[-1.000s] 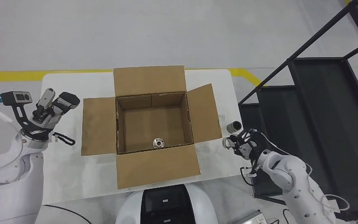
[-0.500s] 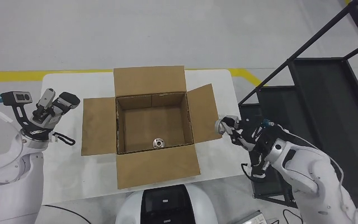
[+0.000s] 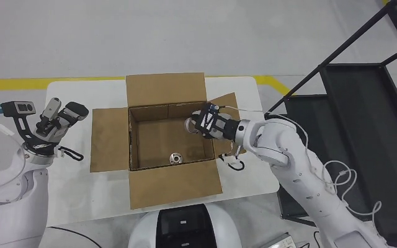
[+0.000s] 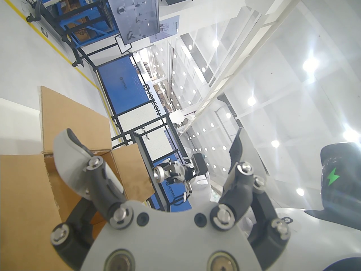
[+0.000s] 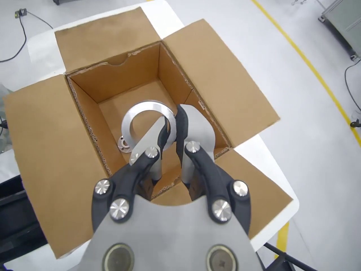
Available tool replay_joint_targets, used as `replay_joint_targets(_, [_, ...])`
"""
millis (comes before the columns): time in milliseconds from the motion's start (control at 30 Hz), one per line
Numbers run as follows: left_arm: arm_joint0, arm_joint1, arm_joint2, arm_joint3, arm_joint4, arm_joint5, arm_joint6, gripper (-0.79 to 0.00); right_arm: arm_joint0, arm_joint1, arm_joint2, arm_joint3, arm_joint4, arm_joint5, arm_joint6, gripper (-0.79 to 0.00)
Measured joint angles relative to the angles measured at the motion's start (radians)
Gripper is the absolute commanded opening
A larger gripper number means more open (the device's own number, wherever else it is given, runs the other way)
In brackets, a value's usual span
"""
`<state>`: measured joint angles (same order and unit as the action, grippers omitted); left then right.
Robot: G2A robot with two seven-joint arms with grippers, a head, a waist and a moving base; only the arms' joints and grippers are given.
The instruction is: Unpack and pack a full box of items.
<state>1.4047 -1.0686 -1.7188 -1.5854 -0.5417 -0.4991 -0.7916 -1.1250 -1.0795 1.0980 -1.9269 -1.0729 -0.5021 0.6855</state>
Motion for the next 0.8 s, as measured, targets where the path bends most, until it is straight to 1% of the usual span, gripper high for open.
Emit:
replay_joint_targets(100, [0.000,0.000,0.000,0.000,0.000,0.000,0.000,0.000,0.080,-0.021,-0.094,0.081,-0.011,0.034,0.054,-0.785])
replay_joint_targets(267, [0.000,0.000,0.000,0.000,0.000,0.000,0.000,0.000,0.168,-0.051,-0.209,0.195,-0.022,0.070,0.106,-0.785])
replay_joint_targets(300, [0.000,0.000,0.000,0.000,0.000,0.000,0.000,0.000,0.184,-0.058,-0.229,0.217,-0.021,0.080,0.111,-0.520])
replay_joint_targets(333, [0.000,0.000,0.000,0.000,0.000,0.000,0.000,0.000,0.194,-0.063,-0.242,0.231,-0.021,0.088,0.111,-0.311])
replay_joint_targets(367, [0.000,0.000,0.000,0.000,0.000,0.000,0.000,0.000,0.203,-0.068,-0.252,0.244,-0.021,0.096,0.107,0.000])
replay_joint_targets(533, [0.000,0.000,0.000,0.000,0.000,0.000,0.000,0.000,0.233,-0.084,-0.270,0.278,-0.017,0.135,0.065,0.000])
replay_joint_targets(667, [0.000,0.000,0.000,0.000,0.000,0.000,0.000,0.000,0.222,-0.080,-0.249,0.246,0.008,0.079,0.037,0.000])
replay_joint_targets(800, [0.000,0.000,0.000,0.000,0.000,0.000,0.000,0.000,0.149,-0.057,-0.173,0.153,0.052,0.013,0.008,0.000])
